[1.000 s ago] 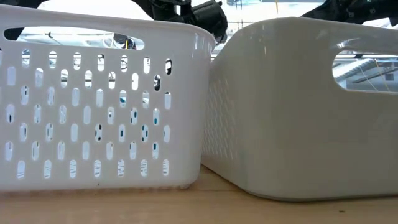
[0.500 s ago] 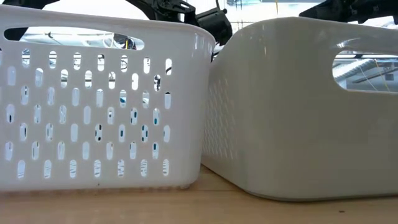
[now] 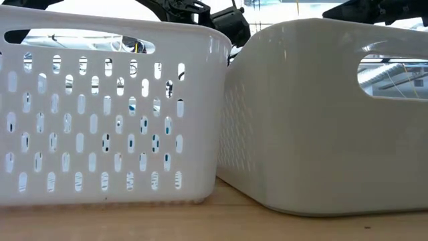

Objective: Pick & Place Toothbrushes
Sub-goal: Put the violet toothbrush into the orange bin

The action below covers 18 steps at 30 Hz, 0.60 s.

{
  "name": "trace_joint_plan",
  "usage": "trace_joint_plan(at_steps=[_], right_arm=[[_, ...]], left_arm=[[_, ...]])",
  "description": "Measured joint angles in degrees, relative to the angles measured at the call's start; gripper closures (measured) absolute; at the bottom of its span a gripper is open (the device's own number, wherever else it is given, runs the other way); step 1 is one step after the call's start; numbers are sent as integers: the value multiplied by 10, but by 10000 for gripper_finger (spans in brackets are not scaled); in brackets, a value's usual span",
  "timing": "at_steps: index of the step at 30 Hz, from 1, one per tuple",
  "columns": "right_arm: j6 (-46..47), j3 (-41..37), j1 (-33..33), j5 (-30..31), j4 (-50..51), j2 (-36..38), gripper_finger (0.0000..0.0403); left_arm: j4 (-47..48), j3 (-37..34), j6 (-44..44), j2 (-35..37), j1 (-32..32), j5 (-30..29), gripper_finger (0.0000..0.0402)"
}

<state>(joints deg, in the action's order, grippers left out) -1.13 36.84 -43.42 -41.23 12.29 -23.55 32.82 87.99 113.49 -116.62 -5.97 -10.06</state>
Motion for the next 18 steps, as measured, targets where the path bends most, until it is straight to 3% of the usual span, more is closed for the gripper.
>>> trace_joint_plan(at_steps=[9,18], right_arm=[[0,0,0,-10,0,0,403],[0,0,0,-9,0,0,403]], left_arm=[[-1,0,-19,6,0,11,227],[-40,0,-108,74,18,-54,208]])
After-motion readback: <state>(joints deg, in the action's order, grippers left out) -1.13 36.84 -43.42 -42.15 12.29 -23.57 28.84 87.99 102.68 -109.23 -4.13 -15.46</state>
